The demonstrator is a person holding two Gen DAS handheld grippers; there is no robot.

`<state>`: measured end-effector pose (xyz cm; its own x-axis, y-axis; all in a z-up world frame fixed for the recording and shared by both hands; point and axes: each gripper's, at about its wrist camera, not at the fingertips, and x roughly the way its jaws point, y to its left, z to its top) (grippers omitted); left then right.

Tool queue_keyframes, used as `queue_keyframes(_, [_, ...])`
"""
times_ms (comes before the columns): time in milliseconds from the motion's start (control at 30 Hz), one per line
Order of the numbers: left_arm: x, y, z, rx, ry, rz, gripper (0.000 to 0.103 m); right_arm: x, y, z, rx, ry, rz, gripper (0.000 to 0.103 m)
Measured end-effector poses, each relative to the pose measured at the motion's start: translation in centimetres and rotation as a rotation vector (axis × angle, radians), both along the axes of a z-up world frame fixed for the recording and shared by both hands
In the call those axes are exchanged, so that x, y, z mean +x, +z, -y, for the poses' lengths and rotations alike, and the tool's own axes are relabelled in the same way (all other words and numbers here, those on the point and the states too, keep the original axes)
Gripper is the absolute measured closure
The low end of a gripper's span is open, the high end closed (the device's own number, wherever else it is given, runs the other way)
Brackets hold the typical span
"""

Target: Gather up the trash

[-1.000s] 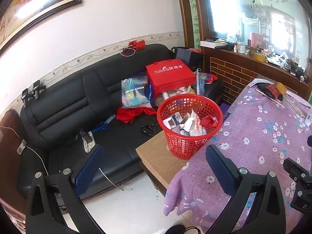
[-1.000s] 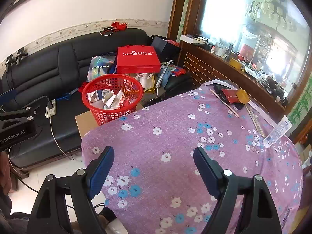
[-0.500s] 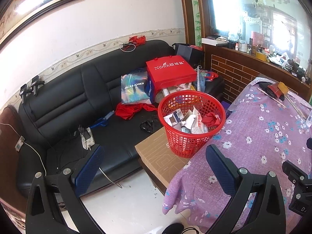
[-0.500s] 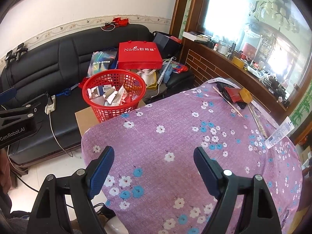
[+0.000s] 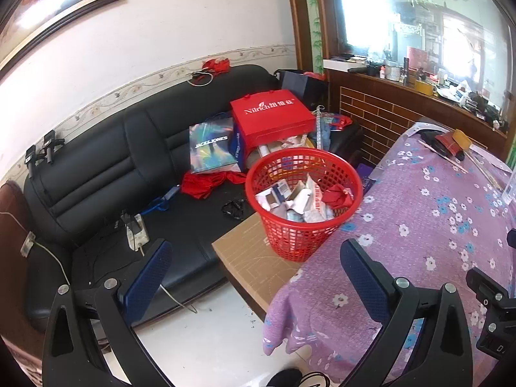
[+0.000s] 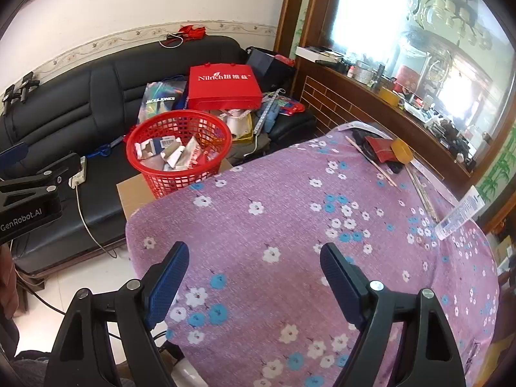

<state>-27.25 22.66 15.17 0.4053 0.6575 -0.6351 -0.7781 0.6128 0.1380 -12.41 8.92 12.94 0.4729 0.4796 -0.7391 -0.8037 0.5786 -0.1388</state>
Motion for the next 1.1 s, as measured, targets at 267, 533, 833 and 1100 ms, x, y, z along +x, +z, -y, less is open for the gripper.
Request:
queue_keyframes(267, [4.7,-1.4,2.3,-0.022,-0.138,-0.038,0.0,2.6,-1.3,3.8,-0.003,-0.136,-0.063,0.016])
queue_keyframes(533, [13.3,-6.0,11.1,-0.08,-0.518,-0.142,0.0,7.8,-5.7,16.1,-0.016,-0.548,-0.153,0.015])
queue_keyframes(833, [23.4,-11.8,24.4,-0.16,-0.919,-0.228,0.0,11.5,-11.1,29.4,-0.053,-0.933,-0.189,0.015])
queue_keyframes(1100, [27.0,-14.9,25.0,-0.261,-0.889,-0.279,0.0,14.3,-12.6,29.8,0.017,-0.953,-0.196,0.003])
